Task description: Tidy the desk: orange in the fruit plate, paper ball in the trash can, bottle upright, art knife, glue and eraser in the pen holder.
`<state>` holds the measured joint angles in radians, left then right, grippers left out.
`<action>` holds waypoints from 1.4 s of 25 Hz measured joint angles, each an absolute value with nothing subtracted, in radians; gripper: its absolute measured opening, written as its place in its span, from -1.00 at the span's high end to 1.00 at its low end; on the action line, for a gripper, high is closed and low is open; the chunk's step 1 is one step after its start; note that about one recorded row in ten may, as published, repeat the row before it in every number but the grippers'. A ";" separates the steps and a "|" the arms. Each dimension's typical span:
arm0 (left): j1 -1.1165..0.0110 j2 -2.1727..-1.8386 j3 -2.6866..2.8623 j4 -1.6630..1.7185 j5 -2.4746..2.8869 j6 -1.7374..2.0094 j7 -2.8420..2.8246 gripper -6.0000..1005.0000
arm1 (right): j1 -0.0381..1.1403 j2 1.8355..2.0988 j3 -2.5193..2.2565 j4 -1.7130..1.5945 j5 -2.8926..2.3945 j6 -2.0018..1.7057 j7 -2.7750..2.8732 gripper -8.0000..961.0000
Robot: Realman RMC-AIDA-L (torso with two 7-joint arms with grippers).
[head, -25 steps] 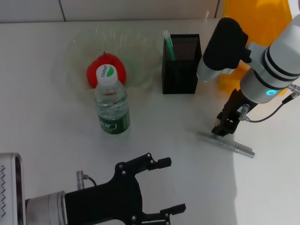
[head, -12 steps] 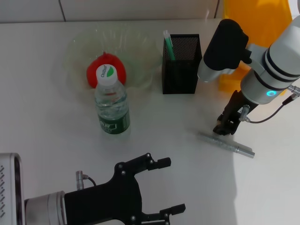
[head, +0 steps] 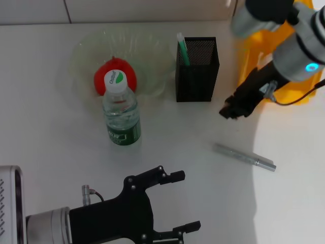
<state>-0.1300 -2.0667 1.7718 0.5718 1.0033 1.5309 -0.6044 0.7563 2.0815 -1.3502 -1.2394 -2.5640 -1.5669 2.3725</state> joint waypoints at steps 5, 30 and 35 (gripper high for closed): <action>-0.133 -2.066 1.772 0.572 1.004 1.531 -0.604 -0.62 | 0.730 2.081 -1.272 -1.464 -2.546 -1.600 2.395 0.37; -0.129 -2.066 1.772 0.571 1.005 1.527 -0.604 -0.62 | 0.829 2.082 -1.327 -1.175 -2.569 -1.225 2.409 0.16; -0.125 -2.065 1.772 0.570 1.005 1.527 -0.604 -0.62 | 0.823 2.080 -1.313 -1.258 -2.580 -1.396 2.480 -0.32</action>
